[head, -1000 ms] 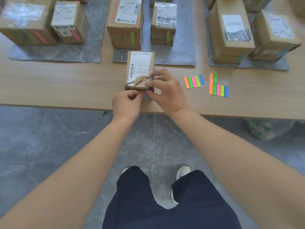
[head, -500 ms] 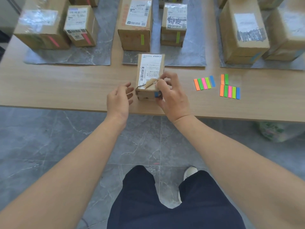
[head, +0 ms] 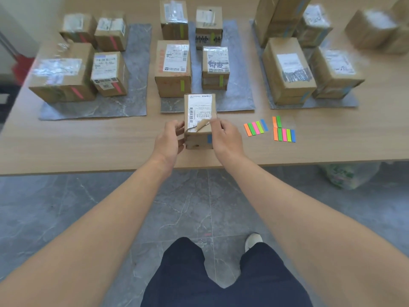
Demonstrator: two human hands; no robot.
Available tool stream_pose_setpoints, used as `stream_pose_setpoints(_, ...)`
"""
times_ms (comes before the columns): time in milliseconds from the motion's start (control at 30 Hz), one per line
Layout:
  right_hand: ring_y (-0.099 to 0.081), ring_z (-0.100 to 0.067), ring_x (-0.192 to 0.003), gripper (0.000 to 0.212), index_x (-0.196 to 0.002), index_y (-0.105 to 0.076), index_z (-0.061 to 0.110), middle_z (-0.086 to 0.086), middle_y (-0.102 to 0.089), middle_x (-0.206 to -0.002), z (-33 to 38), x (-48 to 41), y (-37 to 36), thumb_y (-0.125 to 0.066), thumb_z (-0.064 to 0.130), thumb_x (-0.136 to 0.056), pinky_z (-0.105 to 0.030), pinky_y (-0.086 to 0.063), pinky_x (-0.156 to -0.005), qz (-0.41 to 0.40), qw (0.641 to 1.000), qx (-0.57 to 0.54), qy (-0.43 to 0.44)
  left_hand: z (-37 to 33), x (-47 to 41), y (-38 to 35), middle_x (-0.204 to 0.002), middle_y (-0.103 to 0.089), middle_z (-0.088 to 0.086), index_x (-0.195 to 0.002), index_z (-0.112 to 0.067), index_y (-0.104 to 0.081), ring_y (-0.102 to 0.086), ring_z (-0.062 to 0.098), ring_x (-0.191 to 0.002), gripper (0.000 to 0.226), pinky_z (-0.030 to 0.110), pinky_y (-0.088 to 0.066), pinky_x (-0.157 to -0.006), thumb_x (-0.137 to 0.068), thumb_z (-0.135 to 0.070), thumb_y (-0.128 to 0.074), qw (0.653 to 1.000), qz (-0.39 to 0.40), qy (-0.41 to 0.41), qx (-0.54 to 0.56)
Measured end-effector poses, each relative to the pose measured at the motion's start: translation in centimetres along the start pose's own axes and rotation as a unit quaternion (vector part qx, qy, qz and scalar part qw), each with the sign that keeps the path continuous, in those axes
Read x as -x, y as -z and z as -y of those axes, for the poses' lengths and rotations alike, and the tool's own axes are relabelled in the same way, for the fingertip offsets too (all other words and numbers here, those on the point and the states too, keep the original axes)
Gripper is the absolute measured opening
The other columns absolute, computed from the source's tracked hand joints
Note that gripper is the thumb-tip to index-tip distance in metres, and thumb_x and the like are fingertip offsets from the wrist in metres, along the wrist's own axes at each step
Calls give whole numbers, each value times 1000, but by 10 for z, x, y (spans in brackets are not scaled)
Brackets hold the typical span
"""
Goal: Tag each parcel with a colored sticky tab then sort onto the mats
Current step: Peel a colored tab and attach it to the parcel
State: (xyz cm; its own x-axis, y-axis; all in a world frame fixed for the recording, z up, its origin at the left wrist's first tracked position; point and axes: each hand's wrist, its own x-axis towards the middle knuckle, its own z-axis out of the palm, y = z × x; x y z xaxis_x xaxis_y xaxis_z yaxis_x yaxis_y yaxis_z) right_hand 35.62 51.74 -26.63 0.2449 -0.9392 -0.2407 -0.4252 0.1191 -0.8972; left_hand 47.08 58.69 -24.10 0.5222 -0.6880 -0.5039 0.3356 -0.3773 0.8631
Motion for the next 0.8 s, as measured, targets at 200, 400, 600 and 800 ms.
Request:
stream_pose_setpoints(200,-53,-8,-80,39,-103,-66,16,4,-62,-94,47,19,24,-39,43,-107,-22,-38,-59,-35,999,-6,23,-47,25,-1,-101,-69,-7,-121,-16,-67,-60,15,-85,44,32,-47,-91,-103,-35,-32,998,32,-39,-34)
stream_pose_setpoints(400,-48,-10,-69,40,-74,-55,21,7,-52,-74,100,40,64,-41,38,-107,-24,-38,-58,-64,995,-12,69,-105,62,-15,-106,-72,-1,-113,-19,-69,-63,18,-89,43,35,-51,-92,-102,-38,-32,993,44,-89,-60)
stream_pose_setpoints(600,-47,-19,-66,41,-68,-46,19,3,-49,-67,141,51,140,-44,43,-102,-36,-37,-59,-55,995,-26,79,-156,110,-68,-91,-73,-2,-99,-19,-68,-62,17,-79,36,31,-50,-79,-102,-35,-36,988,56,-129,-66)
stream_pose_setpoints(800,-57,-24,-73,38,-74,-54,16,-6,-60,-75,145,38,229,-46,48,-94,-35,-43,-65,-28,995,2,91,-176,136,-148,-95,-72,2,-108,-13,-70,-64,20,-81,40,35,-54,-82,-103,-35,-37,985,49,-154,-63)
